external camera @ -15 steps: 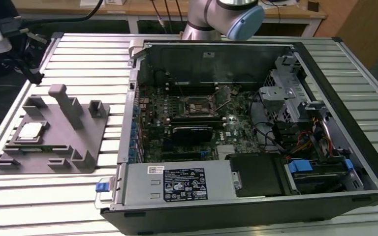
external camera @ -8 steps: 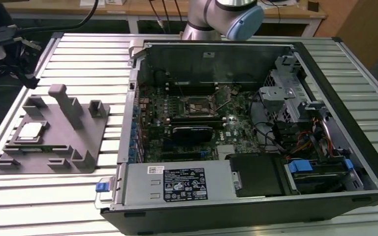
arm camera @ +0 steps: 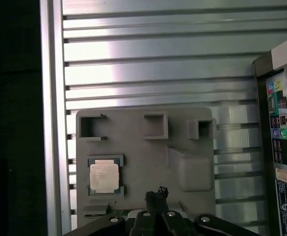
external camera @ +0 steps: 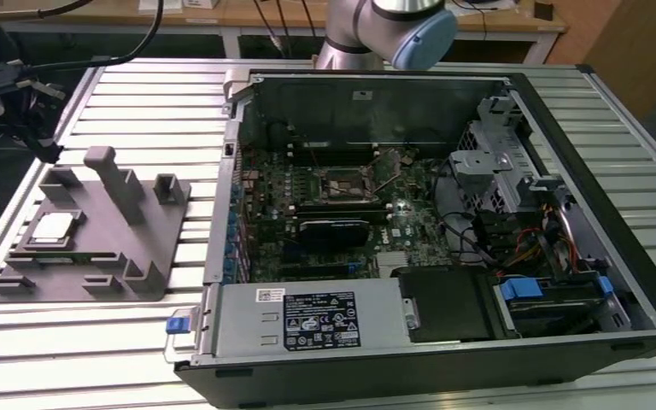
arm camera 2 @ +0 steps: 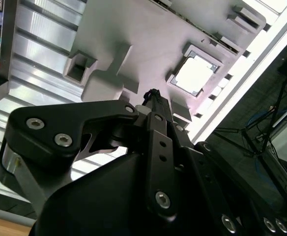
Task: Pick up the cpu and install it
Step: 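Reach for the cpu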
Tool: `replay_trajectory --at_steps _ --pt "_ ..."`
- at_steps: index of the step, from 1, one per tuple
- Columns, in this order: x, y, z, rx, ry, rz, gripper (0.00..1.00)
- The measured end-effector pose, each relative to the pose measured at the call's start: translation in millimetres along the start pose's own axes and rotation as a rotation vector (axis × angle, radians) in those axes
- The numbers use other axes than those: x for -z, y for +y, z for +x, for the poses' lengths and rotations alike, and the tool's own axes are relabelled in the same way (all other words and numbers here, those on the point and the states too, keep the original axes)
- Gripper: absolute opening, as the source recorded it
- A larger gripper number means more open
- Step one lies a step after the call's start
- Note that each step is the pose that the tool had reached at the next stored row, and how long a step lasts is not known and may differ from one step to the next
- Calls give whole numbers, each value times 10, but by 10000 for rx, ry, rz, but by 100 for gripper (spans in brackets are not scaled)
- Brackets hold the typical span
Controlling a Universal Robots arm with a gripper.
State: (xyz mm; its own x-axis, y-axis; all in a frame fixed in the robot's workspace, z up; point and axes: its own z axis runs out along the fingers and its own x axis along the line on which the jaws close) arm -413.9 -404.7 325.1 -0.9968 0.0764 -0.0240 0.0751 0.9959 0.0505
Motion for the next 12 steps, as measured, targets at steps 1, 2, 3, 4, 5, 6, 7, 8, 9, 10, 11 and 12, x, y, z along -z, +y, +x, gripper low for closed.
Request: replay_trajectory --at_steps 1,2,3,4,5,6,7,8,9,10,11,12 --pt "-16 -2 13 0 0 0 11" --pt "-31 -3 24 0 0 0 11" --pt "-48 -5 38 0 0 0 11" --pt "-63 -7 49 0 0 0 11" --pt "-78 -8 60 0 0 0 11" --pt "-94 -10 72 0 0 -1 11" --pt "-108 -11 83 0 0 -1 11" --pt "-121 -13 94 0 -1 -1 11" --pt "-134 -14 105 0 -1 -1 11" --pt "-146 -16 116 0 -1 -1 11" --pt "-157 -18 130 0 1 1 11" --pt "-166 -19 143 0 0 0 11"
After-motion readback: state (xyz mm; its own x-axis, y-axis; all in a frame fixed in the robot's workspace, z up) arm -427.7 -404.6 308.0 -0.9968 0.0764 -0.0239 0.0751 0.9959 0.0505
